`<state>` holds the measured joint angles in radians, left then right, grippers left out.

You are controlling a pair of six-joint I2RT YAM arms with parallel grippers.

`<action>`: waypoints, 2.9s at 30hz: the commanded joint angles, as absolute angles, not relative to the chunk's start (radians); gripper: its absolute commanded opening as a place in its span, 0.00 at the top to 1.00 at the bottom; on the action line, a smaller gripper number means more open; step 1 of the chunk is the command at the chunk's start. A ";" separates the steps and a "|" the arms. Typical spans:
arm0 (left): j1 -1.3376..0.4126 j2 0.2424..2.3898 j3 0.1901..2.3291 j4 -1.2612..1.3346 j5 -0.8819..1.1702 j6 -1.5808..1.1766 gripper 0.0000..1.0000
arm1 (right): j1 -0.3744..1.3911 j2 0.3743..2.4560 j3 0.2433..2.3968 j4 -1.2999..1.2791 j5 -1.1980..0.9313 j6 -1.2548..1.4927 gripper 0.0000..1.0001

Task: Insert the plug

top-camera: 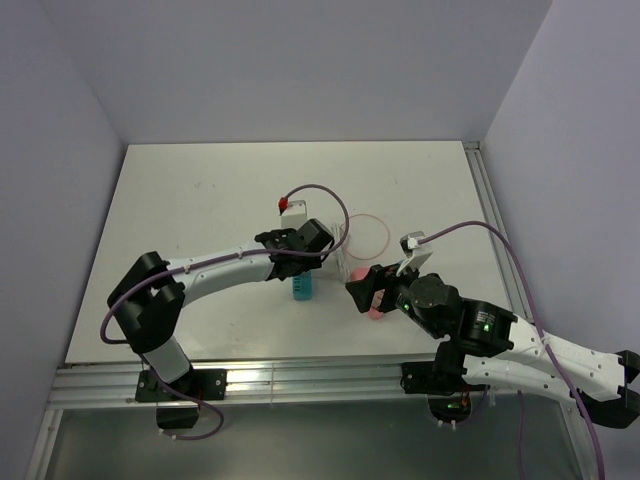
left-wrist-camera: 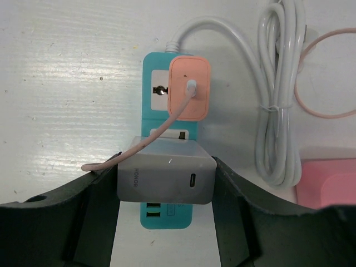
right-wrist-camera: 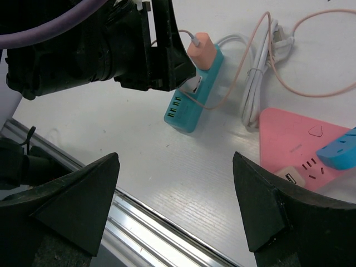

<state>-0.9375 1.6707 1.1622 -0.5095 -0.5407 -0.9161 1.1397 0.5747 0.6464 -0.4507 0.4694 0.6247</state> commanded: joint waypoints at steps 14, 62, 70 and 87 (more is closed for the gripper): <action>-0.942 1.720 1.186 -0.528 -0.580 -1.009 1.00 | 1.134 0.566 0.638 -0.417 0.479 0.634 0.11; -1.120 1.853 0.939 -0.446 -0.686 -1.086 1.00 | 0.884 0.604 0.623 -0.422 0.305 0.692 0.11; -1.129 1.879 0.970 -0.469 -0.706 -1.078 1.00 | 0.881 0.614 0.624 -0.425 0.301 0.692 0.11; -1.129 1.801 1.058 -0.554 -0.770 -1.037 0.87 | 0.870 0.630 0.624 -0.416 0.282 0.684 0.11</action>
<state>-1.1076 1.7744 1.0771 -0.4046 -0.9417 -1.0744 0.8761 0.6392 0.6167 -0.4526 0.2852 0.6895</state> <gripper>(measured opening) 0.615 0.889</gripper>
